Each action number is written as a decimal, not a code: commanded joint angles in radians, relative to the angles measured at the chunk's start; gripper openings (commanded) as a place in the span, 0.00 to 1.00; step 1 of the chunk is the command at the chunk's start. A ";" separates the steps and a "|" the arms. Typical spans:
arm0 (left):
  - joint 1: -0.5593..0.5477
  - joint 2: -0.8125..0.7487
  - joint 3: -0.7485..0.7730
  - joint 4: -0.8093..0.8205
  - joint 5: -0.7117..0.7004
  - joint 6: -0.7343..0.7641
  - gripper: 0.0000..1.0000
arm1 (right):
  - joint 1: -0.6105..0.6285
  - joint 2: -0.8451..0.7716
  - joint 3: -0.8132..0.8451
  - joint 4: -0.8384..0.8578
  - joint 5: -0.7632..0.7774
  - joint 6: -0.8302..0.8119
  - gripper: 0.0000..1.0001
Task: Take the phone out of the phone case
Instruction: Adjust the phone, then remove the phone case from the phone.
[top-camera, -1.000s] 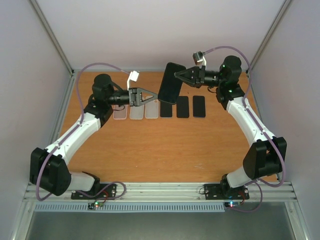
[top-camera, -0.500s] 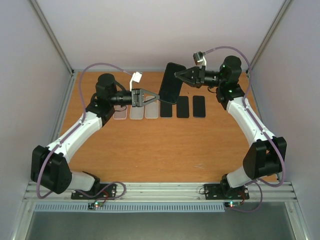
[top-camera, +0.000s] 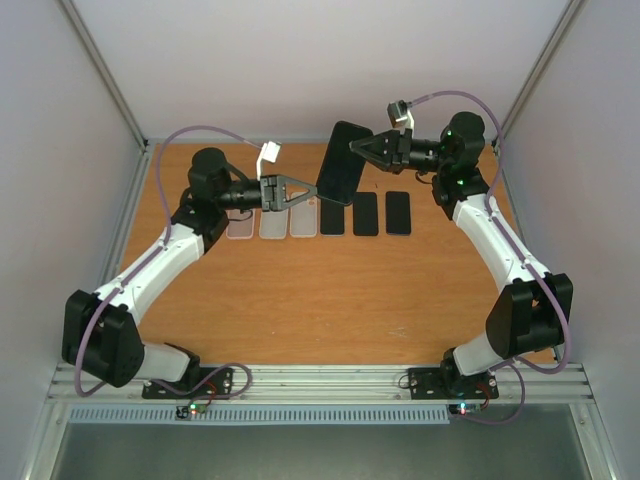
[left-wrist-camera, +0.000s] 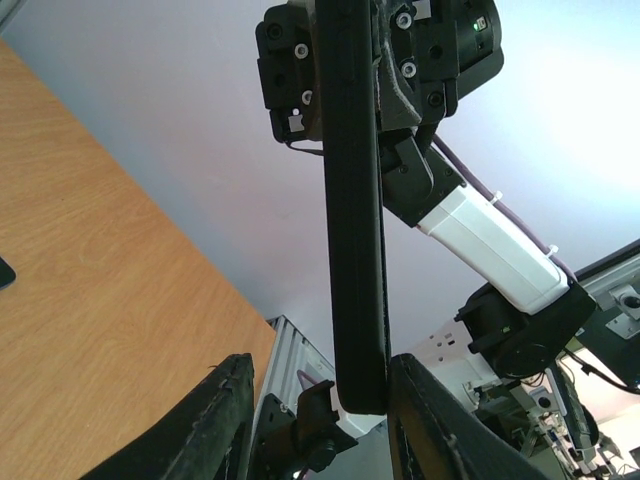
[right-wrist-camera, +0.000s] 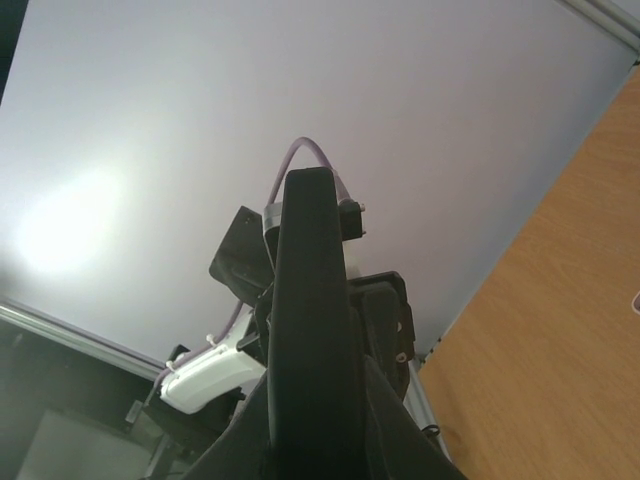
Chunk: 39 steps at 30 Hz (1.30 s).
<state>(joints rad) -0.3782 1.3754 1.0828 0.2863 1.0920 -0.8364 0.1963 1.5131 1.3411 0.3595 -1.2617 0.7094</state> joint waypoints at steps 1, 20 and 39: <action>0.017 0.027 -0.044 0.001 -0.032 -0.012 0.37 | 0.005 -0.033 0.021 0.132 -0.019 0.107 0.01; 0.042 0.054 -0.102 0.114 -0.042 -0.095 0.36 | 0.005 -0.036 -0.019 0.351 0.009 0.303 0.01; 0.055 0.049 -0.155 0.244 -0.029 -0.154 0.37 | 0.005 -0.040 -0.027 0.386 0.027 0.338 0.01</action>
<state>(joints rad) -0.3225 1.4368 0.9234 0.4782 1.0573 -0.9947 0.1974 1.5116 1.2743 0.6952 -1.2358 1.0351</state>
